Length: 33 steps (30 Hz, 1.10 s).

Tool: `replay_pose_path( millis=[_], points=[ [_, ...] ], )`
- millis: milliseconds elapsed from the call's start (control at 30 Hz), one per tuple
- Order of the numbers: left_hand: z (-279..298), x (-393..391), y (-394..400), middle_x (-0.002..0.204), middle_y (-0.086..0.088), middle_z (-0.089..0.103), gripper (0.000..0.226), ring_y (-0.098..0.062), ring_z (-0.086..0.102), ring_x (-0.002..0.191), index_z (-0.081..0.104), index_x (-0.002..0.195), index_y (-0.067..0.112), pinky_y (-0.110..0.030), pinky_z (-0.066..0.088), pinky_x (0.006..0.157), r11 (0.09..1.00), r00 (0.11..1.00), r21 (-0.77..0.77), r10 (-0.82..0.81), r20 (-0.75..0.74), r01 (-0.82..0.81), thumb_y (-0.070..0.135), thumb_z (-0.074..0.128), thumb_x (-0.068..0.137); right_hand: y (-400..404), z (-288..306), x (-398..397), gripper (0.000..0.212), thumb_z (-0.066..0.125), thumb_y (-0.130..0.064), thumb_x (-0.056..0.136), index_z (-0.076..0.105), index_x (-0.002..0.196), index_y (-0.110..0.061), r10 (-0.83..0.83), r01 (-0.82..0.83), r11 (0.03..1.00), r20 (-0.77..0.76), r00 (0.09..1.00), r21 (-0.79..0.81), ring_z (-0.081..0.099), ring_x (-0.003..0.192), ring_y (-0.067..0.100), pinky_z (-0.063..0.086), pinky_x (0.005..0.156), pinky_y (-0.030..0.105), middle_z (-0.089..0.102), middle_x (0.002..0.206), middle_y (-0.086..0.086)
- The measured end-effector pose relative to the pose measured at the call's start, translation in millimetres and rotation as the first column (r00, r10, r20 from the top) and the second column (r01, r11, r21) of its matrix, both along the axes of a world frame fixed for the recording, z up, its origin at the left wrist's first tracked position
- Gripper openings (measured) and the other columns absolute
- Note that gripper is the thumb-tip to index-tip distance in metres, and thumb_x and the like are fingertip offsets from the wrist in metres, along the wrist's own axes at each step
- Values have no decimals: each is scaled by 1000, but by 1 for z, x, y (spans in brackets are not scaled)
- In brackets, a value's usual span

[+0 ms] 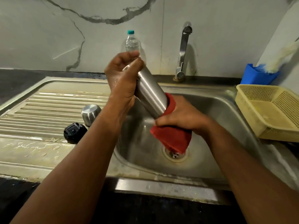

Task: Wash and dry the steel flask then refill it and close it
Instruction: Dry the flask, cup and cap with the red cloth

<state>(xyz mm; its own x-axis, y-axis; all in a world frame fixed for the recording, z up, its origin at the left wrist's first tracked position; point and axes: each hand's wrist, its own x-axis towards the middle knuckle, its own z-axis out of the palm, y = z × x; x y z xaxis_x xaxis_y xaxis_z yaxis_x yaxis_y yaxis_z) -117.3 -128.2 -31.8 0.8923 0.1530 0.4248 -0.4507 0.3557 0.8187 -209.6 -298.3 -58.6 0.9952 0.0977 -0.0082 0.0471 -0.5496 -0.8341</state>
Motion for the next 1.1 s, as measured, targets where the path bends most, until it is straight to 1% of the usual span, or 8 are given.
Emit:
replay_pose_path(
  millis=[67,133,233,367,500,667,933,1100],
  points=[
    [-2,-1,-1,92,4,78,27,-14,73,91,78,95,12,-43,64,83,977,976,33,214,-50,-213,18,85,69,3,-3,0,92,88,-62,49,53,130,-35,-133,203,907,206,969,-370,67,86,9,61,77,33,65,104,-12],
    [-1,-4,-4,87,13,77,23,-6,72,87,78,93,16,-41,65,82,957,957,50,288,-46,-285,17,85,71,3,-7,2,96,88,-64,48,49,131,-33,-165,271,869,275,947,-414,65,87,10,59,75,32,63,105,-12],
    [4,-3,-1,95,-2,74,29,-14,70,91,72,105,1,-33,59,81,988,984,102,98,151,-114,7,81,78,-7,-12,6,82,96,-37,56,57,128,-33,-53,58,996,83,995,-70,71,94,17,62,78,35,68,108,-6],
    [5,-4,10,113,-23,63,40,-41,60,107,60,122,-5,-62,51,103,976,941,138,-202,271,170,2,74,85,-17,-11,-1,76,89,-8,62,59,130,-24,295,-151,884,-278,914,442,70,104,31,61,84,43,69,117,17],
    [12,1,29,130,-28,61,50,-33,62,117,63,128,2,-46,58,94,948,951,292,-201,233,129,17,78,83,-12,0,1,77,93,-31,53,62,123,-36,-72,68,983,20,997,173,72,96,20,62,78,36,71,108,-2],
    [22,-1,52,127,4,60,86,-10,66,107,59,137,23,-25,61,80,609,950,793,-240,200,-13,40,99,63,-14,3,-4,100,94,-55,52,45,136,-30,-330,496,802,444,833,-333,65,98,18,59,83,38,64,115,-6],
    [27,-19,35,118,8,68,86,-19,60,112,68,131,36,-42,48,99,-82,954,959,-158,256,-271,62,94,54,-26,-1,-4,108,98,-45,55,42,144,-20,-128,528,683,628,767,-505,60,115,30,53,96,46,61,129,9],
    [5,-23,7,106,6,72,70,-20,67,95,64,123,35,-35,54,81,-84,939,944,-161,303,-319,49,88,59,-26,-3,-3,112,99,-37,50,43,146,-24,-178,478,811,636,751,-338,53,121,25,48,100,44,55,134,3]
  ],
)
